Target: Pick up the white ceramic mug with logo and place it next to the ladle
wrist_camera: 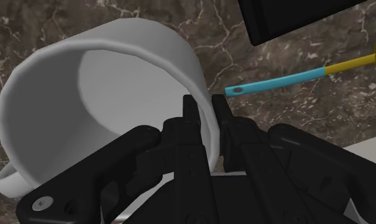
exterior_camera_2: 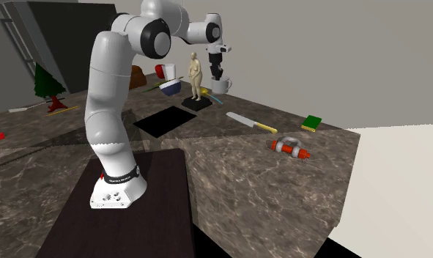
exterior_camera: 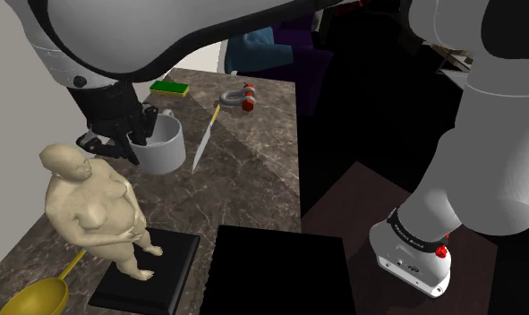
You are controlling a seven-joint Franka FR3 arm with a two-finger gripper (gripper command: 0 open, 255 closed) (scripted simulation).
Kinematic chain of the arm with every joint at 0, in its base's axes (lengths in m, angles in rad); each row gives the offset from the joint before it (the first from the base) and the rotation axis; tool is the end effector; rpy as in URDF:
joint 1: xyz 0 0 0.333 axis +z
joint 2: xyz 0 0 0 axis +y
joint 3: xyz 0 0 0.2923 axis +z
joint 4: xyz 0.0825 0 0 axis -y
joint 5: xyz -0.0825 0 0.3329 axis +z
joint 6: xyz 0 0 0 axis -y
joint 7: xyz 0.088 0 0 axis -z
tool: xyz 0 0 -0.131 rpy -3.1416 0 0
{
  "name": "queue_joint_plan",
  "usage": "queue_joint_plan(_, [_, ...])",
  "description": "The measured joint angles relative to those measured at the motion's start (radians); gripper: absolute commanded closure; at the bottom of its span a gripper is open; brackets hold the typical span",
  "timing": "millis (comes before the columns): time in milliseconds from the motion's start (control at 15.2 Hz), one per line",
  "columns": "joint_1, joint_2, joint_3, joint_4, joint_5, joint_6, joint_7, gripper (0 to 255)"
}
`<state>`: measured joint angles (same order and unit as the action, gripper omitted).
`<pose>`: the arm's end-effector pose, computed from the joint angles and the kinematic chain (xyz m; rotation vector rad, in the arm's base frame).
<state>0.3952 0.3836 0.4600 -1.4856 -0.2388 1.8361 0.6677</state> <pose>0.4444 0.4188 0.4399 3.0811 0.3399 0.0769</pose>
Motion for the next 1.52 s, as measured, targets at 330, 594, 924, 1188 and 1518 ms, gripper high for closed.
queue_joint_plan(330, [-0.001, 0.013, -0.004, -0.049, -0.009, 0.060, 0.010, 255])
queue_joint_plan(594, [-0.003, 0.027, -0.008, -0.084, -0.018, 0.107, 0.017, 255])
queue_joint_plan(924, [-0.002, 0.044, -0.014, -0.129, -0.030, 0.167, 0.029, 255])
queue_joint_plan(1188, [-0.001, 0.064, -0.020, -0.153, -0.042, 0.209, 0.037, 255])
queue_joint_plan(1518, [0.004, 0.093, -0.028, -0.181, -0.059, 0.262, 0.051, 255])
